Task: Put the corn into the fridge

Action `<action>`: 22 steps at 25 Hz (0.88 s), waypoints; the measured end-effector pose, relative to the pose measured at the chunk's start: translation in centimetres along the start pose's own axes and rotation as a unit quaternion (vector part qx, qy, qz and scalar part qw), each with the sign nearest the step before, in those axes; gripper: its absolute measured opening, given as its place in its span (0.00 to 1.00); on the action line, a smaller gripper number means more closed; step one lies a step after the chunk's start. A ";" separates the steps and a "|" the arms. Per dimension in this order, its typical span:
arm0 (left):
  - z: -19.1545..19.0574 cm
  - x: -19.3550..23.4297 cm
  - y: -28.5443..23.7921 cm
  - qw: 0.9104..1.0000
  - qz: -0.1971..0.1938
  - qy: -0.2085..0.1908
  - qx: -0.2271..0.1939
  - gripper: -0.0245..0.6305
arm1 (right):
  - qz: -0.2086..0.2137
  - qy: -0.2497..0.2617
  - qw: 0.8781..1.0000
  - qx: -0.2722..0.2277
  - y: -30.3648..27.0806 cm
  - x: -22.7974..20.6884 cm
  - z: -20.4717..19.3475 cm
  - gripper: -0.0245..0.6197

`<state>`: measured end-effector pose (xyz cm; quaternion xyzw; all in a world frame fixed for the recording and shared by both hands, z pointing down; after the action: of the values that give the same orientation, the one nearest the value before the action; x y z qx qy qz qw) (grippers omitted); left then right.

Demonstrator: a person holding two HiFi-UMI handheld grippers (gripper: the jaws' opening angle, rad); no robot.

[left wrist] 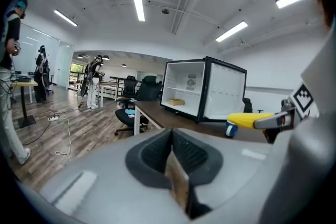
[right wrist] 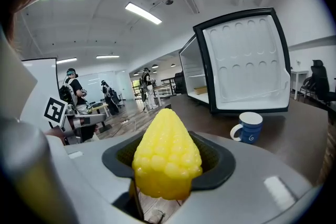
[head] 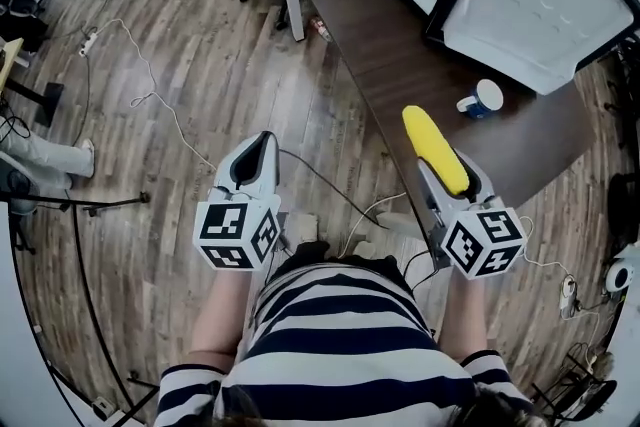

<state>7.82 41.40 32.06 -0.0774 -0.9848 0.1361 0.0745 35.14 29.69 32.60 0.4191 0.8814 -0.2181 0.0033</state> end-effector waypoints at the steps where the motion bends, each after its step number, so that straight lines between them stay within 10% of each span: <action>1: 0.3 1.2 0.0 1.000 0.005 -0.002 -0.004 0.04 | -0.001 0.002 1.000 0.000 -0.9 0.6 0.3 0.43; 22: 3.4 15.7 -3.9 0.999 0.040 0.005 -0.016 0.04 | 0.025 0.025 0.999 0.005 -14.9 7.5 5.2 0.43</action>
<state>-8.63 39.58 31.92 -0.1183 -0.9827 0.1225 0.0729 18.27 24.93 32.13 0.4465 0.8691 -0.2124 -0.0151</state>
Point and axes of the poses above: the fingertips, and each gripper's own axes: y backward along the fingers, x to its left, z out of its top, the point moved 5 cm from there along y, backward along the fingers, and after that the axes turned 2 degrees about -x, right-handed, at the moved point
